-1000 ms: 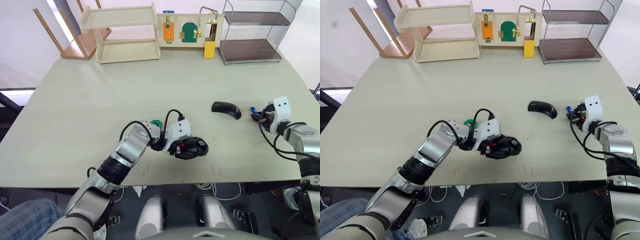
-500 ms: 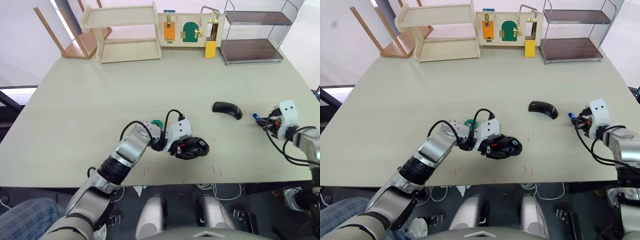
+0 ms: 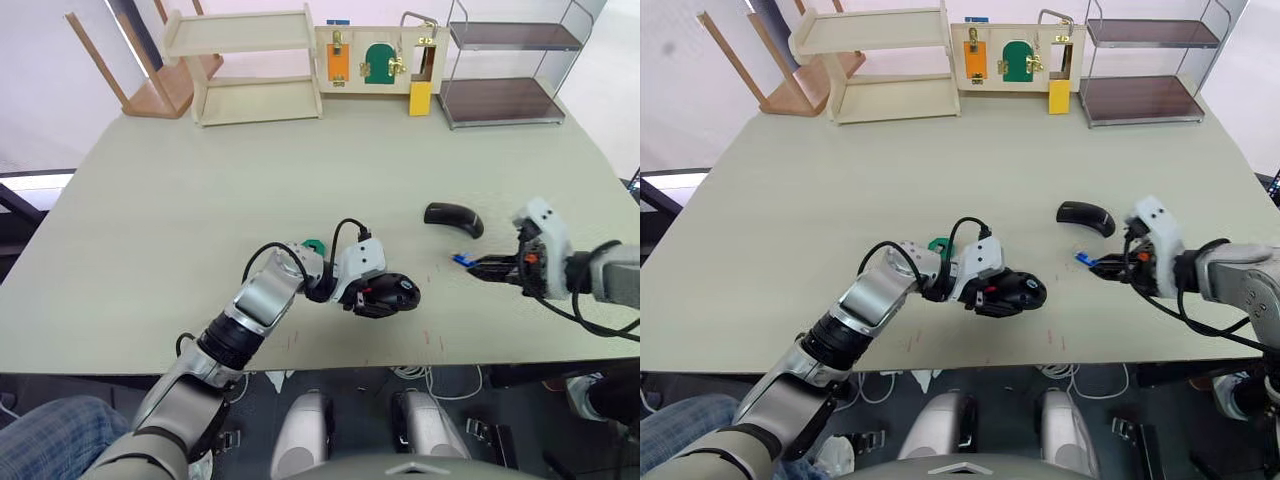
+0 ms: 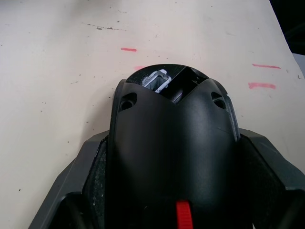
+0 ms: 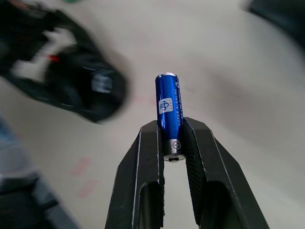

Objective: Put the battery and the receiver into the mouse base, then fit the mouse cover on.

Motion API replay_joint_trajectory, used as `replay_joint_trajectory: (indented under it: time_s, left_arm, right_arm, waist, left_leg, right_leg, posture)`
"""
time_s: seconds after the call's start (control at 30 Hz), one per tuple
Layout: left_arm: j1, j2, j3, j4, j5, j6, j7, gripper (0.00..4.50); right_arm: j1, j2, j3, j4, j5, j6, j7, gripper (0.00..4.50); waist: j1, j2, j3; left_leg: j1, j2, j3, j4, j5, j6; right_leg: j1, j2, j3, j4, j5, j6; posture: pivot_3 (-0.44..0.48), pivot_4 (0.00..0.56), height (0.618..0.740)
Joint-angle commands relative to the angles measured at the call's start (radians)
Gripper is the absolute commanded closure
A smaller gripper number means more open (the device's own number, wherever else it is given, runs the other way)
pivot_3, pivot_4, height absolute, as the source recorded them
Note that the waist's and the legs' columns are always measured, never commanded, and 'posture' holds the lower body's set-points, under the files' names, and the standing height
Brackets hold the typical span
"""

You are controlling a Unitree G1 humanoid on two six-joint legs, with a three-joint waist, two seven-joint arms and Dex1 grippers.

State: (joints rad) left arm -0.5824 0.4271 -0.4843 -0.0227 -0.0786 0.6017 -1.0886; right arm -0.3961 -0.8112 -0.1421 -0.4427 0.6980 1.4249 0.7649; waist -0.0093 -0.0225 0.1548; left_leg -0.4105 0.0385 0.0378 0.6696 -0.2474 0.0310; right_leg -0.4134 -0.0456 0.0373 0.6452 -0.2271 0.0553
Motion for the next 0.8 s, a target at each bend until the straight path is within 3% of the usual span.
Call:
replay_joint_trajectory:
  time_s: [0.03, 0.8]
  left_arm:
    - [0.017, 0.005, -0.032, 0.004, 0.012, 0.019, 0.001, 1.51]
    - [0.011, -0.002, -0.043, -0.007, 0.012, 0.025, 0.008, 1.51]
  right_arm:
    - [-0.033, 0.048, 0.048, -0.1, 0.06, 0.166, -0.065, 4.4]
    - [-0.18, 0.089, 0.225, 0.078, 0.457, 0.19, -0.545, 4.4]
  waist:
    - [0.003, 0.0, 0.0]
    - [0.0, 0.0, 0.0]
  left_leg:
    - [-0.001, 0.0, -0.001, 0.0, 0.0, 0.0]
    - [-0.004, -0.001, -0.014, 0.001, 0.0, 0.0]
  right_leg:
    - [0.0, 0.0, -0.001, 0.0, 0.0, 0.0]
    - [0.0, -0.001, -0.009, -0.002, 0.001, 0.001]
  posture:
    - [0.0, 0.15, 0.74]
    - [0.0, 0.15, 0.74]
